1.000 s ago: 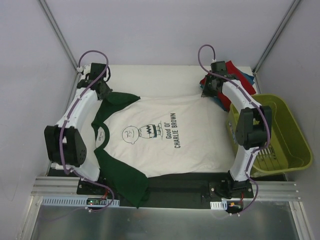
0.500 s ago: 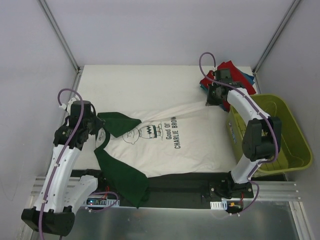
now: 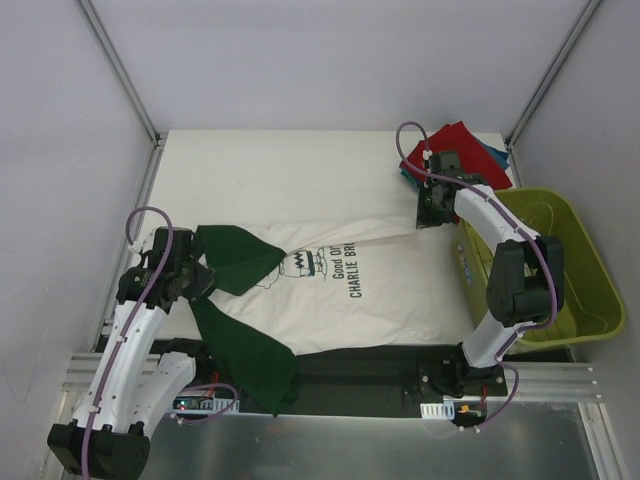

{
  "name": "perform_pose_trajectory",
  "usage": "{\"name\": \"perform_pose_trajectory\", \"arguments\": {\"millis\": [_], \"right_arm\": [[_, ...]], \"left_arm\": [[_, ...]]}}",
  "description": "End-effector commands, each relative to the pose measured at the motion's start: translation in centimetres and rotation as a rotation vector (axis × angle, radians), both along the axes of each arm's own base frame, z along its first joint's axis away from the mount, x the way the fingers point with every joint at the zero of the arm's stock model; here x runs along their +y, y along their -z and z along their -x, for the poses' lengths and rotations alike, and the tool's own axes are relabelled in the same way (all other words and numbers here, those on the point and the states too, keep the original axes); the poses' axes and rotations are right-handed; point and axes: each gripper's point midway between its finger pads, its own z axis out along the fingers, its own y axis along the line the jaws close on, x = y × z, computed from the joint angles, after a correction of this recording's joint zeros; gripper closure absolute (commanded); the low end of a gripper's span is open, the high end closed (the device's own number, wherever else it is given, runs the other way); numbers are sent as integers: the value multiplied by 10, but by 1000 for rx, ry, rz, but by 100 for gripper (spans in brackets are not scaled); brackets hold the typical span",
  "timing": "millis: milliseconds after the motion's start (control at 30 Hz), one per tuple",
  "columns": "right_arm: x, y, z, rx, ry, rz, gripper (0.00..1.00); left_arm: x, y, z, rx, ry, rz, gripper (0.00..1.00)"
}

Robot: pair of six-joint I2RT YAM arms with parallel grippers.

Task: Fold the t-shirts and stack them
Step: Fold the flattened tshirt in 1/3 of the way

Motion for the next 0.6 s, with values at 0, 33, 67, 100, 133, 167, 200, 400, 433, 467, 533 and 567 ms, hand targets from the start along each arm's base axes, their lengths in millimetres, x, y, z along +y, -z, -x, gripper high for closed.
{"name": "perform_pose_trajectory", "arguments": {"millis": [0, 33, 67, 100, 133, 167, 200, 400, 433, 467, 533, 567], "right_arm": [[-13, -4, 19, 12, 24, 37, 94], [-14, -2, 21, 19, 32, 39, 92], [-15, 1, 23, 26, 35, 42, 91], [-14, 2, 23, 32, 33, 45, 89], [-15, 4, 27, 49, 35, 57, 85], [-17, 5, 28, 56, 37, 63, 69], [-15, 4, 30, 61, 29, 70, 62], [5, -24, 38, -9, -51, 105, 1], [14, -32, 37, -37, -75, 110, 3], [20, -36, 36, -47, -91, 103, 3], [42, -38, 35, -60, -128, 48, 3], [48, -36, 35, -56, -133, 23, 3]], "left_arm": [[4, 12, 14, 35, -42, -3, 100], [6, 16, 15, 51, -46, -12, 100], [6, 20, 18, 74, -48, -14, 100], [6, 22, 20, 90, -49, -16, 99], [6, 23, 21, 107, -48, -20, 89], [7, 24, 23, 121, -44, -25, 64], [7, 22, 23, 120, -41, -29, 50], [13, -10, 6, -16, -51, -54, 6], [11, -16, 0, -29, -39, -51, 2], [7, -19, -5, -35, -9, -45, 2], [-8, -20, -28, -54, 57, 1, 1], [-11, -18, -36, -58, 75, 5, 1]]}}
